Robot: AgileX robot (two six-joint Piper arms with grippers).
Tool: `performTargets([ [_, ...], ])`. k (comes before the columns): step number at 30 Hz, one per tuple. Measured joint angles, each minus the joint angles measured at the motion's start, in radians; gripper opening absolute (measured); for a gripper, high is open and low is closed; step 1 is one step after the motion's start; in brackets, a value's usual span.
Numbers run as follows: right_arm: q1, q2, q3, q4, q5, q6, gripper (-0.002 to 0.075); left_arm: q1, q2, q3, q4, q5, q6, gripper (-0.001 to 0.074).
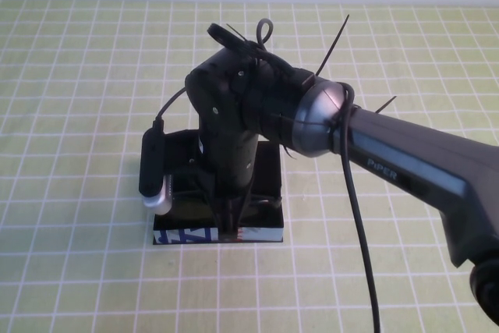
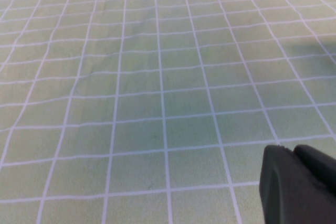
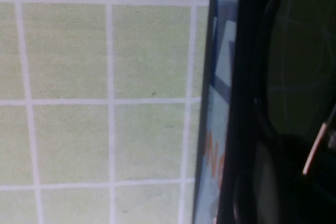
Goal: Return glasses to glasses case
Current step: Place the glasses in the glasses case
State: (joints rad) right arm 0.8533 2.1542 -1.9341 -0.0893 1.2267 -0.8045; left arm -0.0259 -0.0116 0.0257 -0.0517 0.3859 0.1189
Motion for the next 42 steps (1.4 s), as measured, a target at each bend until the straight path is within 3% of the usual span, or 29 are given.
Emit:
performTargets([
  [42,-0.011,0.045,-0.016,0.045,-0.003,-0.021,0.0015,0.000,0.000,0.000,0.000,0.000,0.000,-0.0002],
])
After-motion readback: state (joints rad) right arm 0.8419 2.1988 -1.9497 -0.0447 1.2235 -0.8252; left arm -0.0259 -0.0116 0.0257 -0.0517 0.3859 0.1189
